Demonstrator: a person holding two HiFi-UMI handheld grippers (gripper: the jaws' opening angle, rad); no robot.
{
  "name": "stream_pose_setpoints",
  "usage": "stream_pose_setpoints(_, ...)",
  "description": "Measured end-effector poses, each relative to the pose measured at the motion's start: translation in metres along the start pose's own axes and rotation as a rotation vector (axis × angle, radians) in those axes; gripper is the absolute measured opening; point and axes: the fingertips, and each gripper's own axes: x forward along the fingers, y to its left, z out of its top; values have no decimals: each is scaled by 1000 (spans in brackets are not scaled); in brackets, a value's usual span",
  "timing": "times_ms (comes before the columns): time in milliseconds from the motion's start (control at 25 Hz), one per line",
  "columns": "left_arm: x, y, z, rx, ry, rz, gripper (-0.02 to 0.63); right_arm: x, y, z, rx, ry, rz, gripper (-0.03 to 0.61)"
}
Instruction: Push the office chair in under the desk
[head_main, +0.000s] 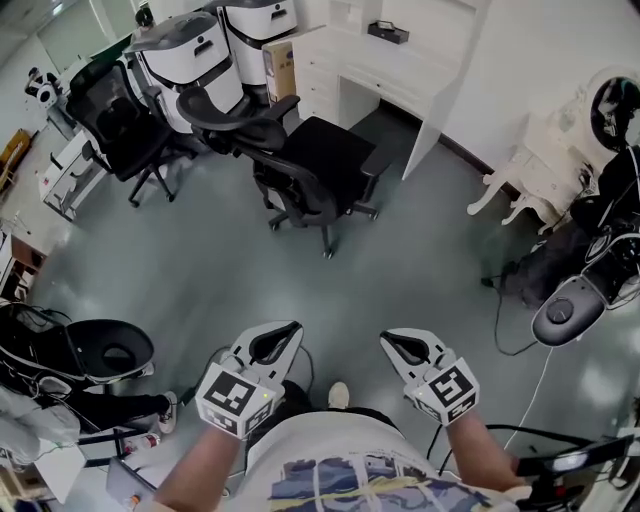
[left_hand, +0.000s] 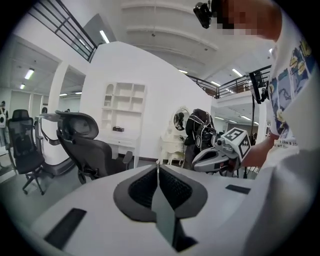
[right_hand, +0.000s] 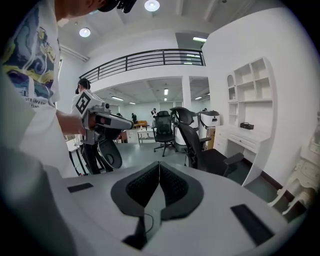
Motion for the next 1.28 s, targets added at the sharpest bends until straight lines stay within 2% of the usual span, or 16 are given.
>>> stream_pose_setpoints(240,42,11,12,0,-1,8,20,-3,-51,-23,78,18,-70,29)
stream_pose_setpoints(360,74,31,15,-12,11,29,76,5,-91,-31,111,17,-112,43)
stream_pose_setpoints(440,93,57,15,-20,18,46,108,20,-117,-33,135,20,-144,121)
stream_pose_setpoints(480,102,73,17,-28,18,56,117,29,-131,-33,146,22,-161,135)
stream_pose_setpoints(600,129,122,23,-67,12,102,144,55,-178,-32,179,39,-202,144)
stream_pose_setpoints(720,156,168,40,-72,12,147,152,81,-225,-21,187,75,-215,144)
stream_pose_setpoints(920,191,224,73,-49,-20,161,150,134,-278,23,104,89,-187,135)
stream_pose_setpoints(1120,196,273,85,-77,-22,235,158,202,-280,62,53,64,-65,144)
stream_pose_setpoints(1280,207,297,82,-98,14,315,202,245,-296,63,32,81,2,153)
